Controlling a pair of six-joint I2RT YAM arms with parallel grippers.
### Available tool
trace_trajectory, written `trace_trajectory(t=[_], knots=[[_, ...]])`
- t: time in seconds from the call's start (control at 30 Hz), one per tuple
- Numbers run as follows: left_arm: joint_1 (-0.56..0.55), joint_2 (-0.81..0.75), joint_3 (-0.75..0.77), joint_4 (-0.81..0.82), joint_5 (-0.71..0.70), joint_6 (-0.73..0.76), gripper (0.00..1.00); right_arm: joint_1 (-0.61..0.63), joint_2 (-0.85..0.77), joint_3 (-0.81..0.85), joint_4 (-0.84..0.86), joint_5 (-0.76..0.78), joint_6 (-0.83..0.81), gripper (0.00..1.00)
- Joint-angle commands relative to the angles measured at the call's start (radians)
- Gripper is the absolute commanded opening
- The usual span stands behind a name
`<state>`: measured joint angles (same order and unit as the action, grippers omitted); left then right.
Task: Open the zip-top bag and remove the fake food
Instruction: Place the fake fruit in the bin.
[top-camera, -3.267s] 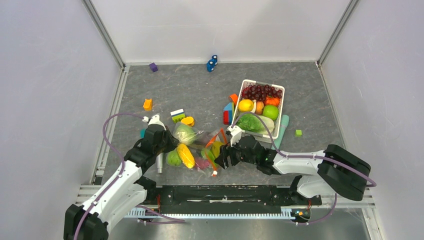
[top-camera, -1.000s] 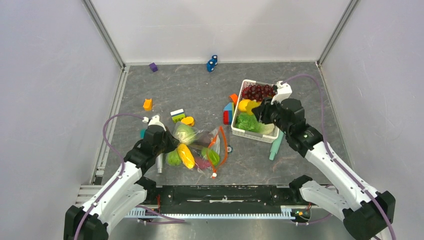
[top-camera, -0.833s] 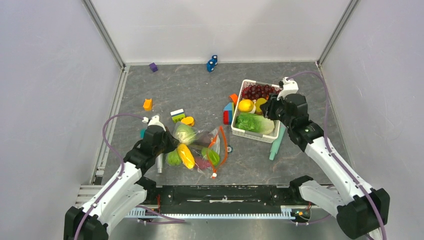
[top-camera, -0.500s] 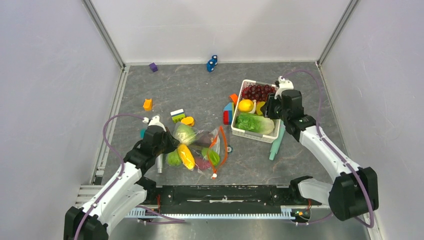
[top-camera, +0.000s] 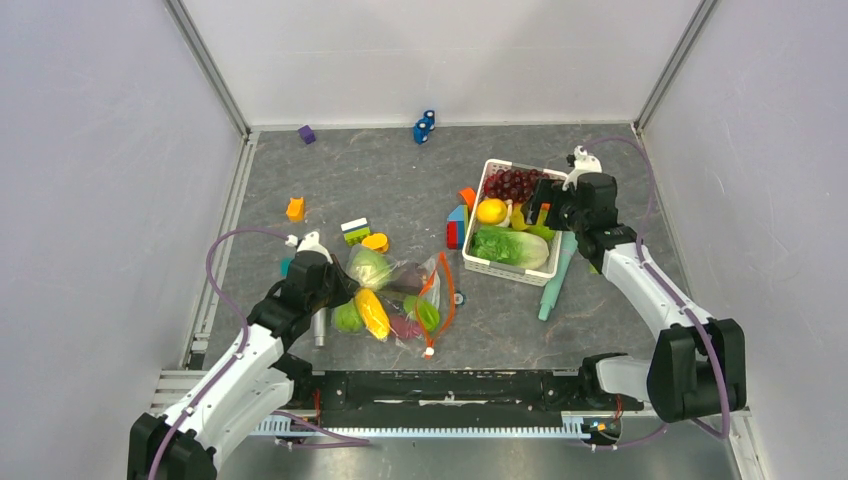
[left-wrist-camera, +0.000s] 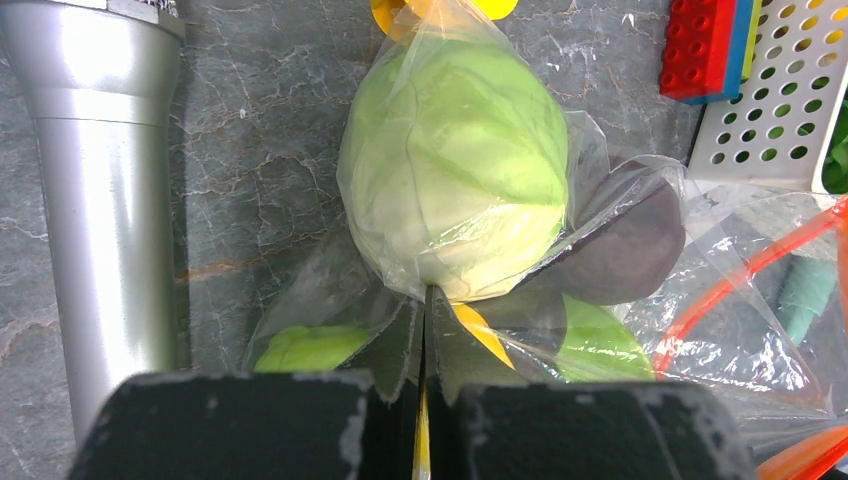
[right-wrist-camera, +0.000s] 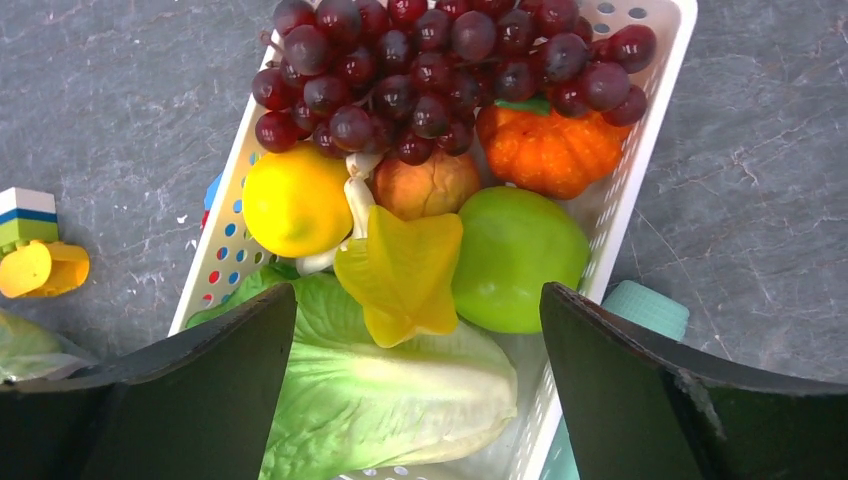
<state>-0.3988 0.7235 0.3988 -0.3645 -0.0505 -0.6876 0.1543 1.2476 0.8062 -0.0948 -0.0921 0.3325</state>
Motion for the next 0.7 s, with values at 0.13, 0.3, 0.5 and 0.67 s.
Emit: trace_trajectory(t=[0.13, 0.3, 0.5, 0.67], knots=[[0.004, 0.006, 0.012, 0.004, 0.0, 0.023, 0.02, -0.007, -0.103, 0.037, 0.034, 0.073, -0.052, 0.98], [0.005, 0.018, 0.016, 0.015, 0.006, 0.019, 0.02, -0.005, -0.135, 0.034, 0.061, -0.17, -0.141, 0.98], [0.005, 0.034, 0.021, 0.019, 0.007, 0.016, 0.02, 0.179, -0.147, 0.064, 0.012, -0.154, -0.109, 0.75], [0.005, 0.029, 0.019, 0.012, 0.001, 0.011, 0.02, 0.435, -0.175, 0.011, -0.01, -0.076, -0.061, 0.55]])
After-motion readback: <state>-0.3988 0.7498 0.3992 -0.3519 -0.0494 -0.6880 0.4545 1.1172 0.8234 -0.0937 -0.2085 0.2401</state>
